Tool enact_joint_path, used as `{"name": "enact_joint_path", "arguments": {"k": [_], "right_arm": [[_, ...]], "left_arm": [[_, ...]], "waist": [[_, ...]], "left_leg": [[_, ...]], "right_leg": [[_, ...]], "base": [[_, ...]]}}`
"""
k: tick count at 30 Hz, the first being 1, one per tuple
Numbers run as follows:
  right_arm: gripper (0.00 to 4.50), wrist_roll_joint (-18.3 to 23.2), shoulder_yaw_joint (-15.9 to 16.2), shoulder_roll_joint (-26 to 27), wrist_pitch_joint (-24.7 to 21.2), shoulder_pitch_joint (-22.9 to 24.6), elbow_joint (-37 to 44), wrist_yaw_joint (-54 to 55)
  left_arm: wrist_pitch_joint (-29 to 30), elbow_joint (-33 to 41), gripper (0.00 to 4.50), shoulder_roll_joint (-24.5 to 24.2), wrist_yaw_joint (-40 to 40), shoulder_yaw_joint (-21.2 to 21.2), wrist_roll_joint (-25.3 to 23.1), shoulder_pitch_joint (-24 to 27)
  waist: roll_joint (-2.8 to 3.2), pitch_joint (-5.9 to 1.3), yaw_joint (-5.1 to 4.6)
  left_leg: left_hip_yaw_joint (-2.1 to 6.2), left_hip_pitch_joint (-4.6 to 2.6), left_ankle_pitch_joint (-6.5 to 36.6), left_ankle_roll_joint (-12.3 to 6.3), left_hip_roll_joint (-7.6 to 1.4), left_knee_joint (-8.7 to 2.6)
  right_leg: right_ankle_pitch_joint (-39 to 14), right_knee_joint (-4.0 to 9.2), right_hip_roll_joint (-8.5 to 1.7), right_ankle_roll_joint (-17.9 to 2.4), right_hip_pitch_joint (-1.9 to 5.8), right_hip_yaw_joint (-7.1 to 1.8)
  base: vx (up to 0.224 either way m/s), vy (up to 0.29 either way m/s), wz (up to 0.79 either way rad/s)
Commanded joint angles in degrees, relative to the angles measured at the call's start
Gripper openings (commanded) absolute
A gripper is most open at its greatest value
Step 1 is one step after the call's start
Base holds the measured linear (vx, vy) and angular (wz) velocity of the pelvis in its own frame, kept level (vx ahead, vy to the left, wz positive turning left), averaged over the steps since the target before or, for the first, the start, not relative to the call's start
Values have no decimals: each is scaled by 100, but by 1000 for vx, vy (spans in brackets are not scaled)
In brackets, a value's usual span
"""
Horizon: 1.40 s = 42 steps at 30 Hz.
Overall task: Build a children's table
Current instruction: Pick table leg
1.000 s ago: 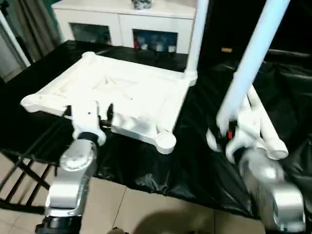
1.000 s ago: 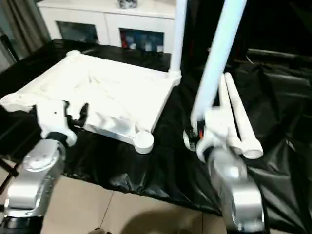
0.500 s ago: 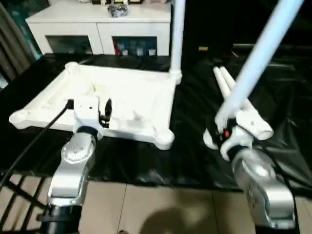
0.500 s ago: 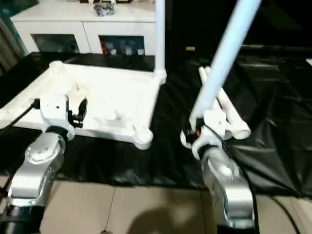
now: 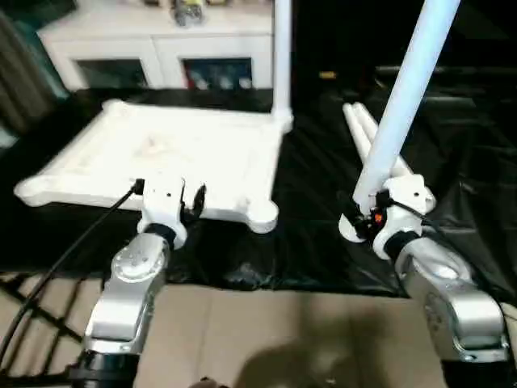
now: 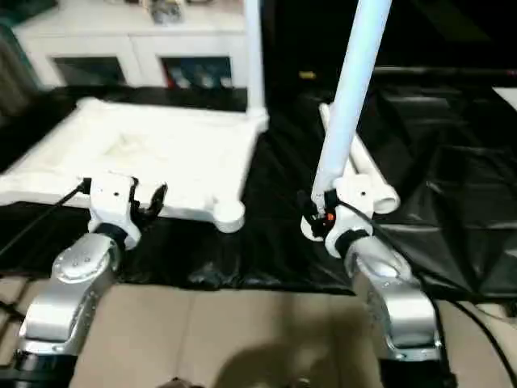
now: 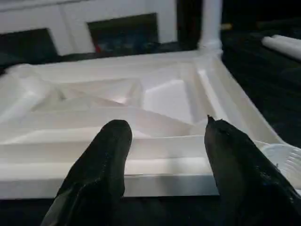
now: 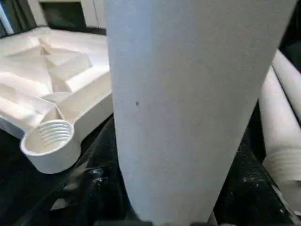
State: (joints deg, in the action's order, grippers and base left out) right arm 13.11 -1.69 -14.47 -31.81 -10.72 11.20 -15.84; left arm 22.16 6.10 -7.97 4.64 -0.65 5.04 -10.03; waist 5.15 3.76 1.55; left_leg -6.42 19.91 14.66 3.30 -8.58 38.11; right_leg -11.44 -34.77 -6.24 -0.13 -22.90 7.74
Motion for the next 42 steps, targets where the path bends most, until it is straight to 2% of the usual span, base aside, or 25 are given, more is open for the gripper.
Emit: {"name": "enact_joint_path", "arguments": {"k": [1, 4, 7, 9, 10, 11, 13, 14, 15, 16, 19, 20, 23, 24, 25, 26, 29, 30, 31, 32, 33, 35, 36, 40, 42], "right_arm": [[193, 27, 96, 56, 16, 87, 36, -73], [193, 33, 224, 187, 24, 194, 43, -65], [193, 39, 280, 239, 22, 184, 45, -22], [193, 45, 348, 269, 2, 162, 57, -34], [193, 42, 370, 262, -5, 159, 60, -53], [193, -7, 418, 223, 2, 161, 65, -122], [193, -34, 438, 200, 13, 165, 68, -148], [193, -22, 431, 185, 7, 168, 71, -181], [193, -11, 415, 169, -1, 164, 66, -216], [193, -18, 438, 96, -3, 149, 51, -295], [193, -120, 601, -40, 72, 126, 12, -412], [193, -142, 663, -68, 83, 125, 20, -455], [193, -180, 817, -127, 120, 145, 56, -598], [193, -179, 842, -118, 133, 151, 56, -617], [193, -34, 762, -7, 5, 132, 28, -590], [193, 0, 742, 17, -22, 124, 18, -581], [193, -51, 775, -28, 30, 121, 5, -591], [193, -124, 756, -31, 41, 145, -4, -530], [193, -138, 712, -10, 26, 168, 5, -469], [193, -121, 627, 37, 11, 198, 28, -376], [193, -111, 597, 54, 3, 207, 35, -344], [193, -107, 515, 104, -38, 288, 87, -251], [193, -143, 518, 108, -29, 338, 120, -225], [193, -131, 515, 141, -19, 435, 191, -94], [193, -162, 490, 196, -12, 476, 229, -15]], "left_arm": [[-154, 107, 284, -30, -73, -121, -54, -17], [-186, 242, 284, -11, -89, -154, -60, 25], [-144, 275, 284, -38, -50, -142, -58, 37], [-97, 326, 284, -32, -54, -162, -33, 75], [-78, 334, 284, -26, -62, -167, -25, 87], [-73, 331, 284, -14, -79, -176, -29, 112], [-85, 331, 284, -12, -85, -178, -37, 124], [-75, 346, 284, 16, -112, -200, -23, 148], [-82, 375, 284, 42, -147, -226, -21, 183], [-57, 440, 284, 95, -187, -269, 10, 245], [-33, 538, 284, 117, -202, -275, 8, 344], [-25, 572, 284, 124, -210, -273, 3, 380], [-19, 666, 284, 152, -246, -268, -11, 485], [-8, 701, 284, 165, -265, -270, -24, 516], [8, 753, 284, 190, -278, -284, -40, 550], [15, 767, 284, 200, -278, -291, -48, 558], [19, 789, 284, 206, -277, -293, -54, 574], [19, 793, 284, 178, -250, -294, -45, 586], [11, 785, 284, 154, -225, -294, -40, 586], [9, 765, 284, 136, -194, -296, -27, 577], [10, 757, 284, 129, -186, -295, -25, 572], [26, 667, 284, 83, -146, -276, -51, 504], [19, 620, 284, 70, -127, -269, -63, 462], [35, 501, 284, 60, -78, -241, -77, 304], [46, 422, 284, 44, -44, -199, -65, 201]], "waist": [[-87, -378, -101], [-115, -320, -201], [-171, -220, -321], [-81, -142, -410], [-22, -123, -450], [82, -74, -255], [-213, -112, -183], [-458, -115, -146], [-380, -132, -96], [-530, -396, 236], [-301, -417, 350], [-393, -352, 345], [-198, -544, 303], [-160, -558, 149], [-102, -621, -28], [-142, -575, 7], [-386, -414, 97], [-726, -383, 180], [-727, -374, 447], [-722, -366, 440], [-722, -366, 440], [-286, -326, 419], [-259, -357, 397], [-186, -593, 329], [-120, -551, 366]], "left_leg": [[228, 110, 1799, -31, -343, -717], [202, 207, 1998, -88, -405, -847], [97, -178, 3103, 6, -231, -726], [127, -383, 3906, 5, -297, -787], [195, -345, 4421, -24, -461, -989], [225, -3, 5323, -2, -807, -1555], [131, -458, 5009, -315, -729, -1310], [-44, -567, 4235, -237, -333, -893], [-173, -430, 2944, -237, -5, -474], [-34, 198, 398, -726, 40, -3], [-23, 230, -818, -943, -83, -406], [79, 511, -888, -1318, -30, -444], [361, 207, -1286, -2526, -53, -433], [785, -181, -1804, -3154, -219, -541], [1247, -1048, -2220, -3433, -975, -542], [1259, -952, -2416, -3445, -1063, -552], [615, -431, -1159, -2824, -410, -693], [243, 6, -44, -2161, 243, -374], [154, 222, 391, -1475, 352, 156], [212, 390, 69, -894, 247, 262], [212, 390, 69, -894, 247, 262], [252, 263, -694, -401, -122, -449], [266, 146, -603, -462, -253, -634], [386, 29, -3001, -481, -357, -345], [301, 111, -2280, -182, -287, -386]], "right_leg": [[-2735, 626, -203, 134, 369, -190], [-1350, 586, -254, -583, 443, -242], [-3961, 910, -257, -4, 219, -115], [-4176, 1055, -90, 259, 205, 154], [-3518, 833, -8, 243, 422, 233], [-1882, -386, 30, -28, 791, -33], [-1968, -259, -102, -70, 444, -543], [-3542, 328, -130, 65, 264, -666], [-4881, 723, -430, -41, 315, -783], [-4774, 711, -656, -312, 923, -1281], [-1942, 466, -112, -1183, 832, -861], [-1528, 437, -84, -1113, 938, -643], [-533, 348, 26, -913, 961, -197], [-499, 59, 271, -681, 723, -49], [-1382, -489, 214, -306, -135, -292], [-1332, -634, 135, -136, -203, -402], [-172, -351, 80, 182, -134, -674], [-516, 312, -132, -9, 423, -1060], [-1769, 624, -679, -278, 818, -1544], [-2154, 560, -621, -557, 943, -1458], [-2154, 560, -621, -557, 943, -1458], [-1374, 455, -280, -1097, 739, -938], [-959, 401, -122, -973, 632, -827], [2484, -85, -54, -1003, 466, -798], [2271, -40, -98, -1022, 491, -795]], "base": [[0, 0, 0], [0, 0, 0], [0, 0, 0], [0, 0, 0], [0, 0, 0], [0, 0, 0], [57, -109, 5], [101, -148, 7], [176, -141, -3], [139, -95, 4], [123, -71, 13], [123, -36, 13], [144, 4, 50], [180, -1, 52], [182, -26, 31], [182, -26, 31], [89, -46, 9], [61, -106, 3], [58, -108, 6], [58, -108, 6], [68, -72, -6], [59, -36, -7], [52, 36, -7], [73, 47, -1], [0, 0, 0]]}}
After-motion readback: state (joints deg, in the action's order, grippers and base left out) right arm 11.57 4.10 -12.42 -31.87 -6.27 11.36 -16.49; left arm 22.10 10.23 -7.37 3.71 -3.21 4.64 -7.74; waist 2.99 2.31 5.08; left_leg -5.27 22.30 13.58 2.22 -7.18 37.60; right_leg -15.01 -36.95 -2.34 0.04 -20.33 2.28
